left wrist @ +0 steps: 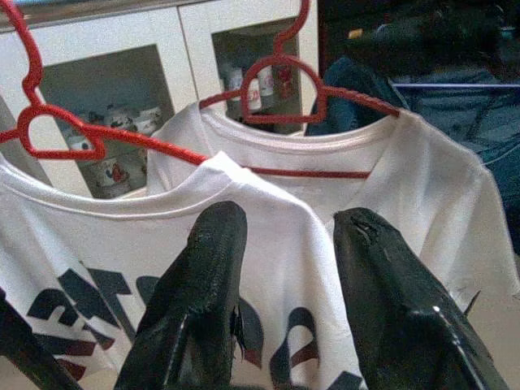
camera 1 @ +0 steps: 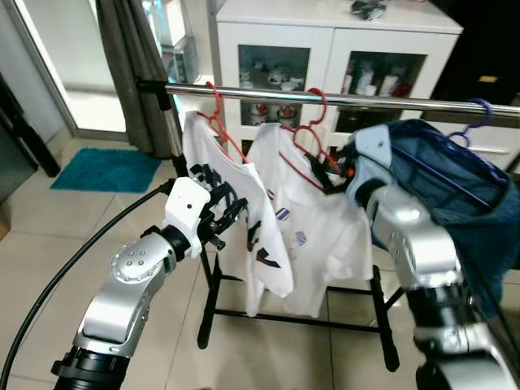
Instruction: Hang hanger
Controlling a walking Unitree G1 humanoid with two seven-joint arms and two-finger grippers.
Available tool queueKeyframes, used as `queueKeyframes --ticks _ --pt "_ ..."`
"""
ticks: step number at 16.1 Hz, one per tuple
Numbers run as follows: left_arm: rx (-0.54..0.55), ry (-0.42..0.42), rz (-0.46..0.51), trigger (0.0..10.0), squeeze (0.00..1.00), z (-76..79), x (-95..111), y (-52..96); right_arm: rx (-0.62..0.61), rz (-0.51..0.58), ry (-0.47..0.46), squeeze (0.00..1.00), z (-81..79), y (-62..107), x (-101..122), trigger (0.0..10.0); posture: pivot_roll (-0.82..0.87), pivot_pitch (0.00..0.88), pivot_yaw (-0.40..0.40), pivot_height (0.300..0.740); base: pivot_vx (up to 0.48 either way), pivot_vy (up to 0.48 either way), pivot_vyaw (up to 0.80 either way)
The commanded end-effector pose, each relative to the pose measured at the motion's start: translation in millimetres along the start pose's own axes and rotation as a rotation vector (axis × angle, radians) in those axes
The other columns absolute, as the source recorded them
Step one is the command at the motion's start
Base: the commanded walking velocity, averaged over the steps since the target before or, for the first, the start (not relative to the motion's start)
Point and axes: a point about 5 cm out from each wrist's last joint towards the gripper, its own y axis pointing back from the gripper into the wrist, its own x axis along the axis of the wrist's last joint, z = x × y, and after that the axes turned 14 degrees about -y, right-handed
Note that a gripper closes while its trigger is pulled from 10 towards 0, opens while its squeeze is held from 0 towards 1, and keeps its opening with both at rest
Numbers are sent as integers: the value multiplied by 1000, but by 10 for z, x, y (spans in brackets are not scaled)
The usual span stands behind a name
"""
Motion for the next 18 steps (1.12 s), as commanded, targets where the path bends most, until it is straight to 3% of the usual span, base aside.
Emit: queueKeyframes --ticks 1,6,7,10,12,15,16,17,18 --pt "-39 -10 11 10000 0 5 35 -5 14 10 17 1000 84 -51 58 10000 -38 0 0 740 0 0 0" --pt "-134 -30 9 10000 0 -3 -3 54 84 -44 52 1000 202 -203 117 10000 -45 0 12 740 0 0 0" --pt "-171 -35 11 10000 0 6 1 49 71 -79 73 0 266 -290 147 10000 -45 0 9 740 0 0 0" --pt "-186 -30 28 10000 0 14 26 21 82 -108 32 0 293 -386 184 10000 -42 0 1 740 0 0 0" --pt "-228 -22 28 10000 0 65 10 55 144 -187 -2 0 293 -422 164 10000 -40 0 -2 740 0 0 0" --pt "-241 -26 29 10000 0 49 6 61 128 -254 -30 0 323 -450 177 10000 -42 0 1 740 0 0 0" --pt "-244 -28 29 10000 0 48 4 60 108 -252 -28 0 335 -459 188 4157 -41 0 2 740 0 0 0" --pt "-247 -29 29 10000 0 47 3 59 92 -250 -27 0 343 -466 195 431 -41 0 3 740 0 0 0" --pt "-252 -31 28 10000 0 45 1 58 76 -257 -27 0 341 -476 187 0 -39 0 4 740 0 0 0"
